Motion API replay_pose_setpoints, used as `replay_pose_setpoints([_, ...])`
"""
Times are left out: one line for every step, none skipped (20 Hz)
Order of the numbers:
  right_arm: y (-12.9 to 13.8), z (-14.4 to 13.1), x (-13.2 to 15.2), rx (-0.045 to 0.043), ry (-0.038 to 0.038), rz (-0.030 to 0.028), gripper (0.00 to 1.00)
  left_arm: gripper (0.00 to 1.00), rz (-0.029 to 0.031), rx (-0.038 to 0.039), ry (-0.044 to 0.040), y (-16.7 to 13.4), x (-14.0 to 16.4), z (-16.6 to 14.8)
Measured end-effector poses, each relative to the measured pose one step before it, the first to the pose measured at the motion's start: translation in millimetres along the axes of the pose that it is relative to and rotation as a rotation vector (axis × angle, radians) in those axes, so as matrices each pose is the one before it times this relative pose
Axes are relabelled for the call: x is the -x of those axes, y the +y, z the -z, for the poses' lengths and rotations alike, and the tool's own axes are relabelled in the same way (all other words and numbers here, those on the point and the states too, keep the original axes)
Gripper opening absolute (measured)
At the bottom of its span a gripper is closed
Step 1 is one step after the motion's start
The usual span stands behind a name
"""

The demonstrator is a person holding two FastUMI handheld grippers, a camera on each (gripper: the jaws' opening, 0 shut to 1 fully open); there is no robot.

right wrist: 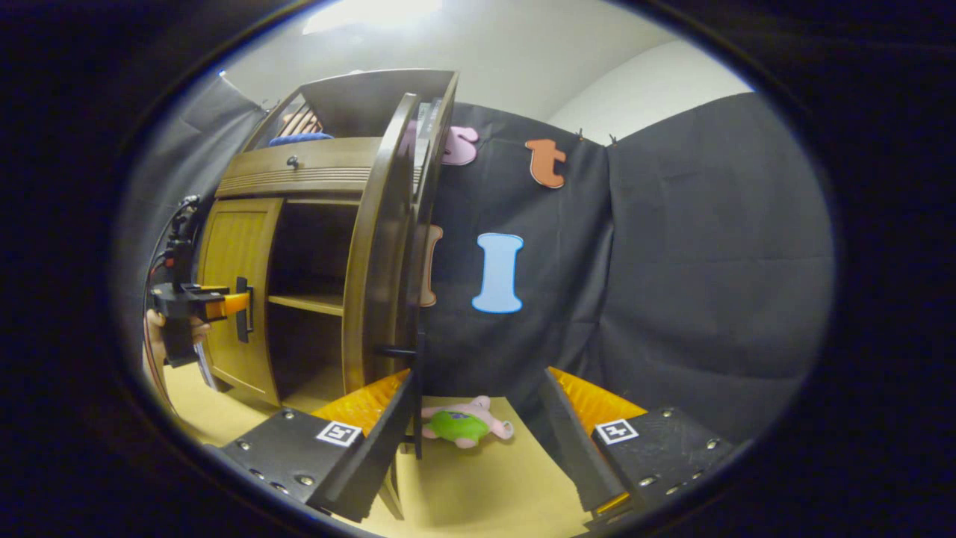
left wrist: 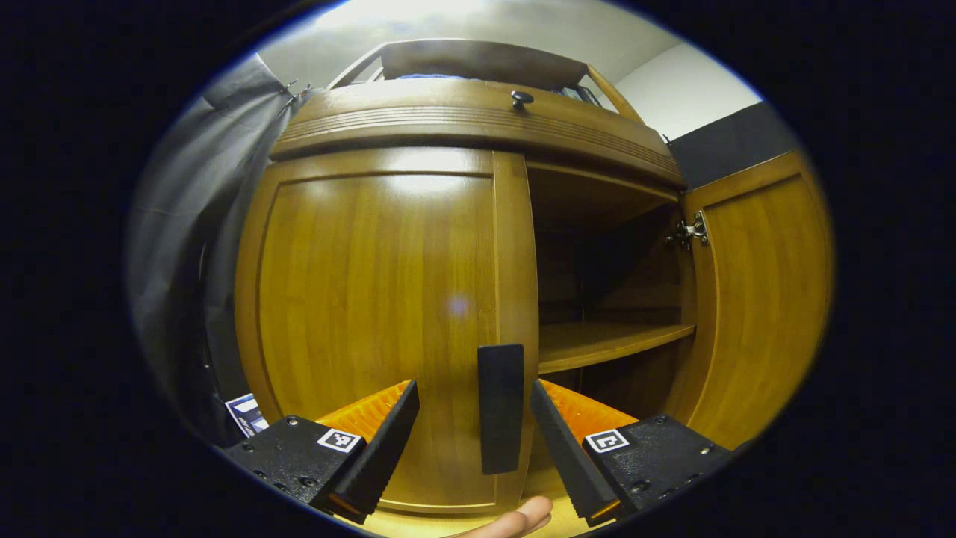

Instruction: Open the right door of the double-door shoe cabinet with the right hand, and open the left door with the left hand.

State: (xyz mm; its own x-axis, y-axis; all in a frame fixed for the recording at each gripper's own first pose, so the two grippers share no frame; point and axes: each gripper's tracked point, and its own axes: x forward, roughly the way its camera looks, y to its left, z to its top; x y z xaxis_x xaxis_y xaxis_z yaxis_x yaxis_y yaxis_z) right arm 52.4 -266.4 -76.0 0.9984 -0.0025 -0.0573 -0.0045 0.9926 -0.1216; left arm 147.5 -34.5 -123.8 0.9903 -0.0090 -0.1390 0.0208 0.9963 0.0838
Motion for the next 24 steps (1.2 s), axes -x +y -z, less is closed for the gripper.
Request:
replay_pose_setpoints([0.12, -1.1, 1.04, 0.00936, 0.00119, 0.00976, 0.98, 0.94, 0.00185, 0.00998, -0.00676, -0.7, -4.69, 1.67])
replay_pose_setpoints([-3.35, -0.22, 0.79, 0.01883, -0.00005, 0.02268, 0.98, 0.89, 0.0046, 0.00241, -0.00131, -2.03, -2.75, 1.59])
replay_pose_setpoints([2.63, -2.77, 4.6, 0.02789, -0.00169, 0.00936, 0.98, 0.87, 0.00518, -0.00088, -0.00343, -2.35, 0.39, 1.47])
replay_pose_setpoints([-0.09, -4.35, 3.93, 0.04567, -0.00793, 0.02324, 0.98, 0.85, 0.00366, 0.00264, -0.01717, -1.61, -0.54, -3.1])
replay_pose_setpoints([-8.87, -6.13, 6.14, 0.06718, -0.01374, 0.0585, 0.98, 0.79, 0.01033, 0.0147, -0.00843, -2.78, -2.46, -1.46])
replay_pose_setpoints([-6.33, -7.8, 7.52, 0.04815, -0.0206, 0.02635, 0.98, 0.76, 0.01145, 0.0139, -0.01324, -3.49, -1.97, -3.39])
replay_pose_setpoints([2.66, -10.54, 8.9, 0.01491, -0.02076, -0.00676, 0.98, 0.66, -0.00949, 0.01542, -0.02066, 2.36, -0.83, -3.02])
replay_pose_setpoints([6.54, -9.8, 6.19, -0.00051, -0.01505, -0.01319, 0.98, 0.55, -0.01553, 0.00408, -0.00467, 4.28, -1.51, -0.95])
replay_pose_setpoints([5.7, -11.27, 9.01, -0.00936, -0.01292, -0.00748, 0.98, 0.5, 0.01288, 0.00819, 0.01157, -4.41, -0.86, 2.94])
replay_pose_setpoints([2.87, -9.21, 5.89, -0.01582, -0.00655, -0.00124, 0.98, 0.44, -0.00697, -0.02015, 0.02232, -0.32, 2.46, 3.7])
replay_pose_setpoints([7.51, -9.67, 7.27, -0.01882, -0.00457, -0.00827, 0.99, 0.4, 0.00666, -0.04251, -0.02059, 0.14, -0.31, -4.47])
replay_pose_setpoints([9.24, -7.73, 5.5, -0.02183, -0.00166, -0.01551, 0.99, 0.36, 0.00282, -0.01872, 0.01489, -1.33, 0.51, 1.6])
replay_pose_setpoints([10.36, -5.88, 6.51, -0.02458, 0.00352, -0.01633, 0.99, 0.32, 0.00425, -0.01345, 0.008, 1.13, 3.14, 2.39])
replay_pose_setpoints([8.46, -4.83, 5.7, -0.03271, 0.00562, -0.01357, 0.99, 0.33, 0.00904, -0.00463, 0.00218, -0.45, 0.34, -1.5])
replay_pose_setpoints([7.49, -3.27, 4.25, -0.03871, 0.0077, -0.00943, 0.99, 0.34, 0.00799, -0.00192, 0.01379, -0.75, 2.35, 0.78])
replay_pose_setpoints([10.38, -1.69, 5.54, -0.04191, 0.00955, -0.02031, 0.99, 0.33, 0.00638, 0.00387, 0.01898, -0.51, 2.53, 1.07])
replay_pose_setpoints([9.83, -1.56, 4.58, -0.03718, 0.00566, -0.02535, 0.98, 0.33, 0.00873, 0.00684, 0.01181, -0.98, 1.93, -1.99])
replay_pose_setpoints([5.08, -0.62, 2.95, -0.02671, 0.00176, -0.01956, 0.98, 0.32, 0.00707, 0.00995, 0.01595, -1.11, 1.68, -1.54])
replay_pose_setpoints([3.93, -1.2, 1.7, -0.01404, -0.0007, -0.01093, 0.98, 0.34, 0.00396, 0.00691, 0.0085, -0.89, 2.12, -1.35])
replay_pose_setpoints([1.06, -0.38, 0.84, -0.00674, 0.00167, -0.00424, 0.99, 0.31, 0.00401, 0.00535, 0.00539, -0.82, 1.66, -3.47])
replay_pose_setpoints([0.06, -0.15, 2.3, -0.00046, 0.00107, -0.00141, 0.98, 0.31, 0.00491, 0.0004, 0.00805, -0.56, 4.94, -2.4])
replay_pose_setpoints([0.1, 0.56, 1.81, 0.0009, 0.00165, 0.00027, 0.98, 0.31, 0.00427, 0.00055, 0.00893, 0.27, 6.13, 0.56])
replay_pose_setpoints([-2.08, 0.0, 2.49, -0.00026, 0.00185, 0.00811, 0.98, 0.32, 0.00646, -0.00146, 0.01051, 2.59, 11.68, 6.05])
replay_pose_setpoints([-1.61, 0.09, 2.69, 0.00631, -0.00205, 0.00538, 0.98, 0.31, 0.00875, -0.00382, 0.01237, 0.72, 6.15, 0.01])
